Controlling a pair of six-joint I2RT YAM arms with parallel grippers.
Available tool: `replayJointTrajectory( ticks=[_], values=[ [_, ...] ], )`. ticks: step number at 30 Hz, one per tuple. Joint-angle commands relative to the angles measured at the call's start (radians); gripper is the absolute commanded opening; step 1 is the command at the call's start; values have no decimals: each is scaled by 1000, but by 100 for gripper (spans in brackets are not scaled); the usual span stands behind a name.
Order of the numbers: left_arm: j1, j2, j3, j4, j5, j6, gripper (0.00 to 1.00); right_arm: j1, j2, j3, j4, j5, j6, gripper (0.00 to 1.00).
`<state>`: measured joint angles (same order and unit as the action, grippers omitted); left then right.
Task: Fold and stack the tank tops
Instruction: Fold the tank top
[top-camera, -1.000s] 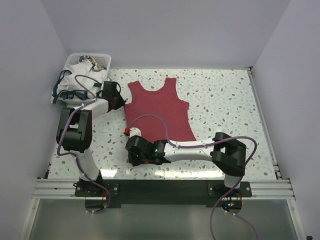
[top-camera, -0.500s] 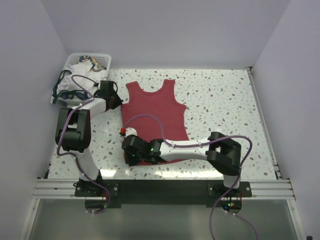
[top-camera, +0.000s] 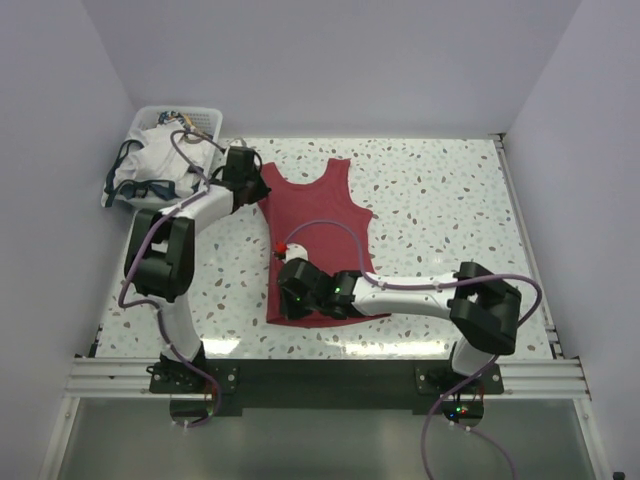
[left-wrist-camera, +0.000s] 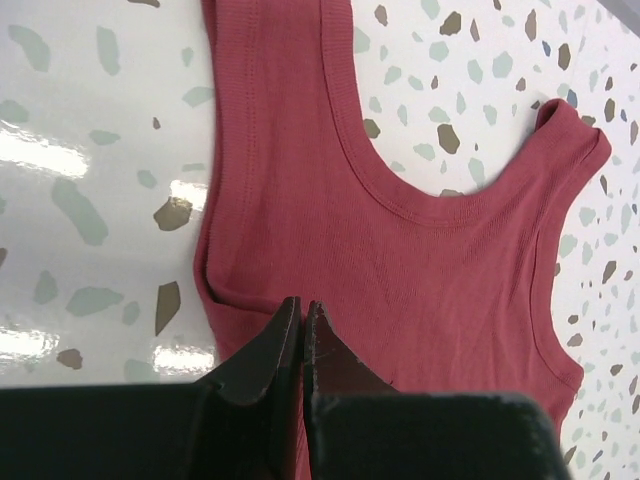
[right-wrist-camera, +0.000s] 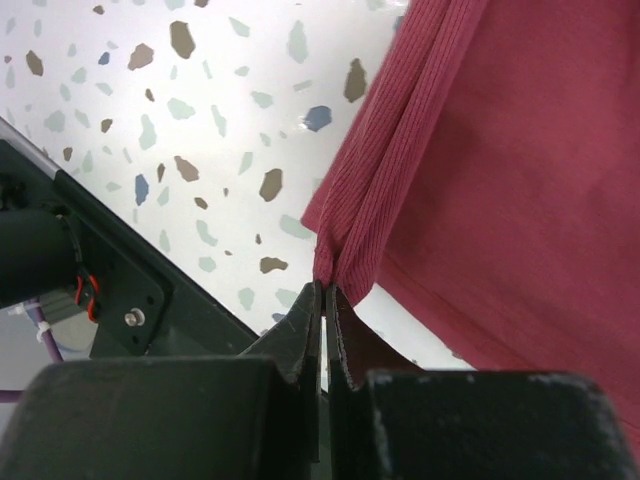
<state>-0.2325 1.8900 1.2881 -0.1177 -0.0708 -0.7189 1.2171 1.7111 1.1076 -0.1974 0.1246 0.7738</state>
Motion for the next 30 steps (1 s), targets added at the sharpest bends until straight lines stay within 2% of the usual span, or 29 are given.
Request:
replayJointTrajectory(
  ticks=[1, 16, 30],
  values=[
    [-30, 38, 65, -8, -44, -14, 0, -13, -76, -48, 30, 17, 21, 0],
    [-97, 115, 106, -14, -55, -40, 0, -109, -202, -245, 61, 24, 44, 0],
    [-166, 155, 137, -23, -86, -43, 0, -123, -255, -365, 61, 83, 59, 0]
  ],
)
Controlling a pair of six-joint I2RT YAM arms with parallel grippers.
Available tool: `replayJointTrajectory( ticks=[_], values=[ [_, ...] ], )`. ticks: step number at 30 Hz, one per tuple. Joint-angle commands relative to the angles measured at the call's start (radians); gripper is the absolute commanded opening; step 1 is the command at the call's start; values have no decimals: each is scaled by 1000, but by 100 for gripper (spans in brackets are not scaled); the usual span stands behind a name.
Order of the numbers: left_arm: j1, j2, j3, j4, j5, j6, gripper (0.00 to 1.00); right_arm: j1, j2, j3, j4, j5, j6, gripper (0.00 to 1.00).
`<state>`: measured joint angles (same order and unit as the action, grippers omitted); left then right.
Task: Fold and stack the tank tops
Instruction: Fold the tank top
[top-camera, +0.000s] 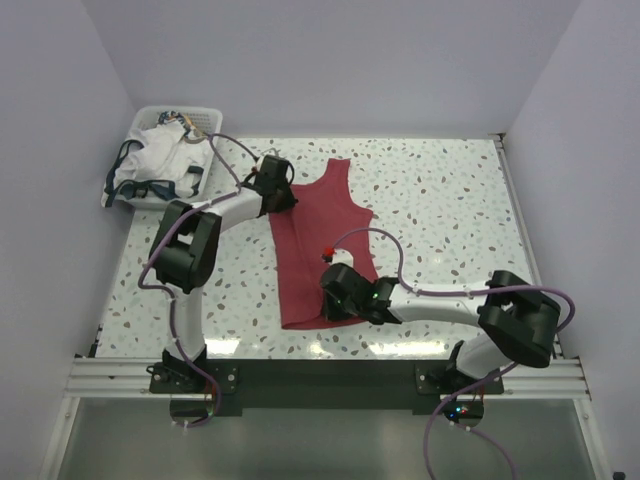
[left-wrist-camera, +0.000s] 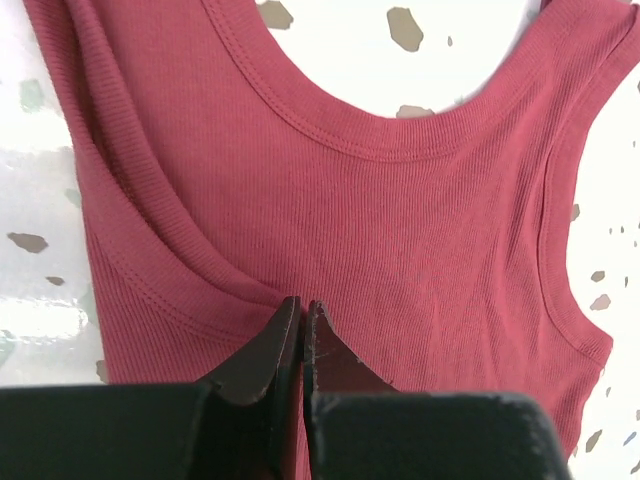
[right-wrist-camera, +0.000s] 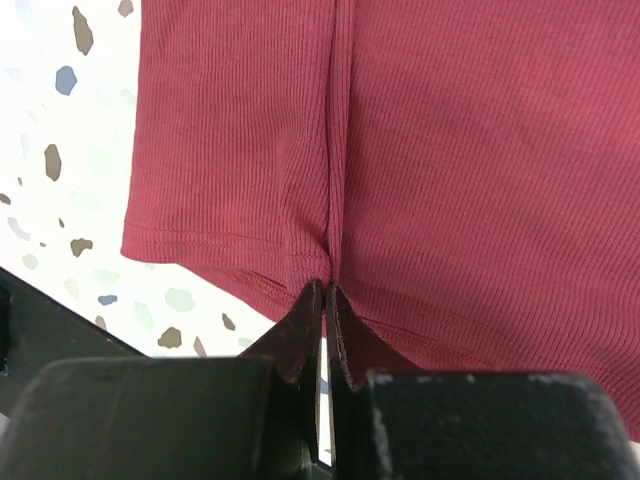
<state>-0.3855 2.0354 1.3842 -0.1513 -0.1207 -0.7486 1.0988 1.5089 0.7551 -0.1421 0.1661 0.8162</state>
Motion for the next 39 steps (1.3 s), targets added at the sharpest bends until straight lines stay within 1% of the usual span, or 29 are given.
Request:
replayJointTrajectory(
  ticks=[1, 10, 15, 22, 30, 33, 39],
  values=[
    [-15, 12, 41, 9, -36, -14, 0, -4, -59, -16, 6, 49, 17, 0],
    [-30, 23, 36, 15, -42, -9, 0, -5, -59, -74, 41, 36, 35, 0],
    [-33, -3, 10, 25, -48, -6, 0, 1, -62, -91, 64, 27, 41, 0],
    [-36, 5, 24, 24, -36, 25, 0, 32, -108, -96, 42, 45, 63, 0],
    [-50, -10, -7, 50, -27, 29, 0, 72, -131, -114, 27, 73, 92, 0],
    [-58, -17, 2, 55, -25, 35, 0, 81, -128, -126, 35, 75, 100, 0],
    [-85, 19, 33, 36, -20, 57, 0, 92, -125, -138, 39, 82, 115, 0]
  ],
)
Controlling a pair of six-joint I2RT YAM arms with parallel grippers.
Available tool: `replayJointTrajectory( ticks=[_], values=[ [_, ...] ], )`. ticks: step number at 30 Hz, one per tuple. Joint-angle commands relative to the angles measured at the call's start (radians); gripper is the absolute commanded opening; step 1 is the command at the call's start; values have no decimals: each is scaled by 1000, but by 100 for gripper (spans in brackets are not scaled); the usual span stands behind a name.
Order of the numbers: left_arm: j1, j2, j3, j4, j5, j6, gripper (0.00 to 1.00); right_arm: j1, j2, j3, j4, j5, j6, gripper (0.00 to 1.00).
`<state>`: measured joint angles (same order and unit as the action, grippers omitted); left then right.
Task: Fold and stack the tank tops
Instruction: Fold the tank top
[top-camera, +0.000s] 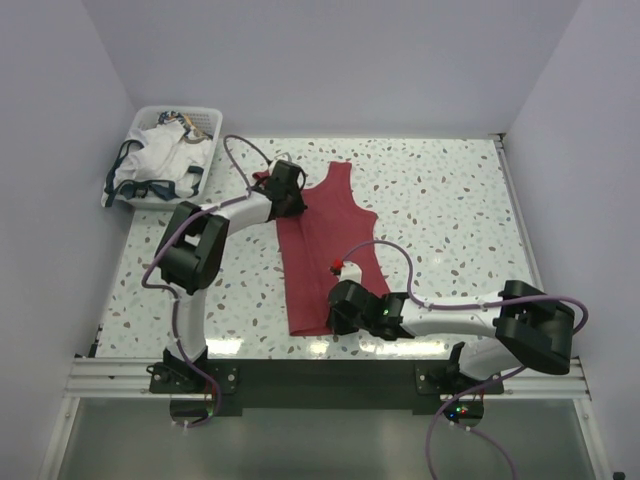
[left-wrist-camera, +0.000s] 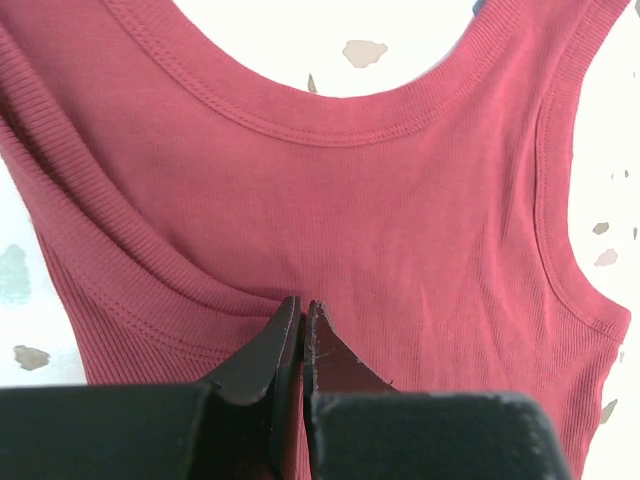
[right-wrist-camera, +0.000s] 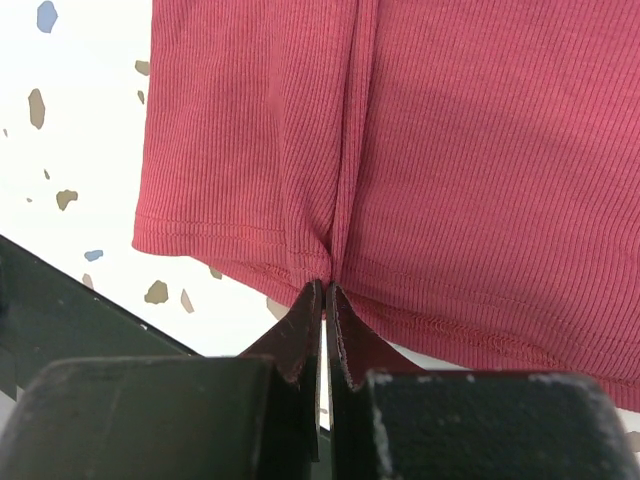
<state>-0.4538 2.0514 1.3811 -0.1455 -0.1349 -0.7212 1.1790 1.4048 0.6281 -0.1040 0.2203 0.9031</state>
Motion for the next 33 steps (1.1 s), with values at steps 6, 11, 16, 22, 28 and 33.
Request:
replayJointTrajectory(
  ticks=[6, 11, 16, 22, 28, 33],
  values=[
    [-31, 42, 33, 15, 4, 37, 0, 11, -1, -22, -6, 42, 39, 0],
    [-33, 44, 21, 21, 3, 49, 8, 11, -24, -21, -43, 76, 43, 6],
    [-33, 62, 35, 15, 8, 65, 20, 11, -64, -4, -100, 97, 31, 25],
    [-33, 43, 42, 17, 6, 83, 35, 16, -182, 73, -272, 203, -13, 45],
    [-25, 52, 62, 3, 3, 103, 39, 25, -144, 214, -303, 231, -157, 44],
    [-6, 73, 73, 0, 29, 108, 39, 27, 98, 347, -204, 179, -286, 39]
  ],
)
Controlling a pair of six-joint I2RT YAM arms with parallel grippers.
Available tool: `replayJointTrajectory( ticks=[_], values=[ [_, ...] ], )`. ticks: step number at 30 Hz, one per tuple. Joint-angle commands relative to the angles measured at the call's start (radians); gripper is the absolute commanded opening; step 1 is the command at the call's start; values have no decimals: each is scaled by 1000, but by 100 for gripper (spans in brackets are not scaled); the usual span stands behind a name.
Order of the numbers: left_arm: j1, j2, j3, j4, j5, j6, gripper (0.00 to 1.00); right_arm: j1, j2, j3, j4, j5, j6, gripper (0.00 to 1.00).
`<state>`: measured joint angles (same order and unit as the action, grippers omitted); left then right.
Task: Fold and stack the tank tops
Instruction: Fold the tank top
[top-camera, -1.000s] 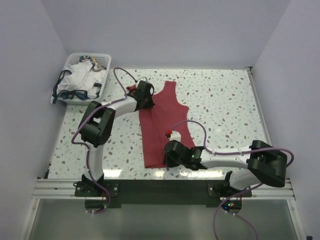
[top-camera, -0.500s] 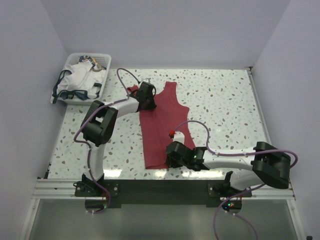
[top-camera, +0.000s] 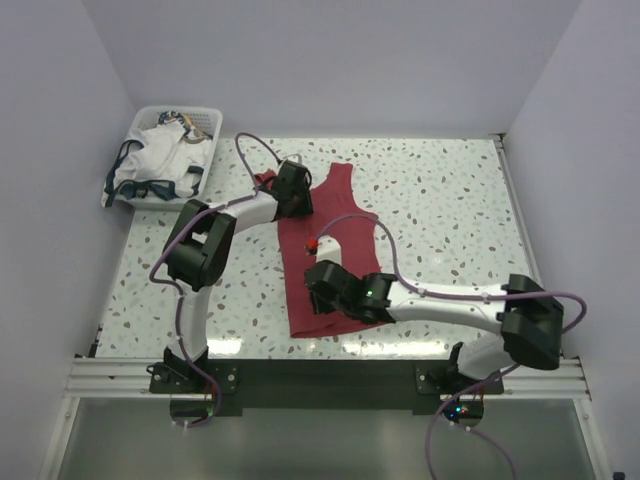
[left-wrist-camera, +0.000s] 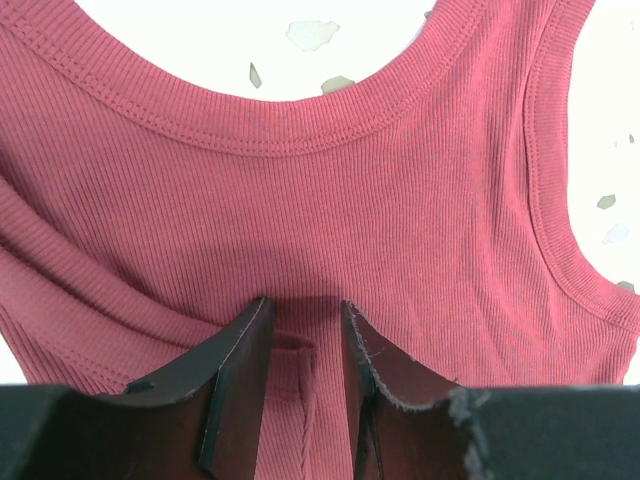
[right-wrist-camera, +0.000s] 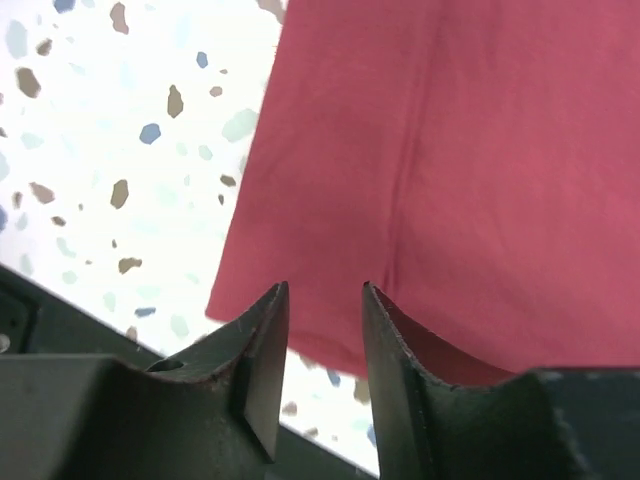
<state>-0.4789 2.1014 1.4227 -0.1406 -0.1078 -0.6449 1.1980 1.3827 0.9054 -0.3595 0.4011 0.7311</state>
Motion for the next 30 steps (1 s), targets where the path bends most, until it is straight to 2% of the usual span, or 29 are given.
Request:
replayJointTrajectory(
  ticks=[1, 6, 10, 18, 22, 30],
  values=[
    [23, 26, 35, -5, 2, 36, 39, 6, 157, 87, 59, -17, -125, 38],
    [33, 45, 56, -20, 22, 53, 39, 8, 332, 119, 116, -50, -139, 35],
    [39, 51, 62, -17, 28, 73, 39, 20, 395, 113, 165, -102, -119, 35],
    [69, 55, 73, -11, 79, 117, 39, 77, 536, 240, 264, -220, -21, 35],
    [83, 34, 59, -4, 102, 137, 41, 78, 552, 263, 316, -229, 22, 36],
    [91, -56, 54, 29, 135, 163, 57, 58, 425, 247, 350, -169, -5, 46]
  ],
)
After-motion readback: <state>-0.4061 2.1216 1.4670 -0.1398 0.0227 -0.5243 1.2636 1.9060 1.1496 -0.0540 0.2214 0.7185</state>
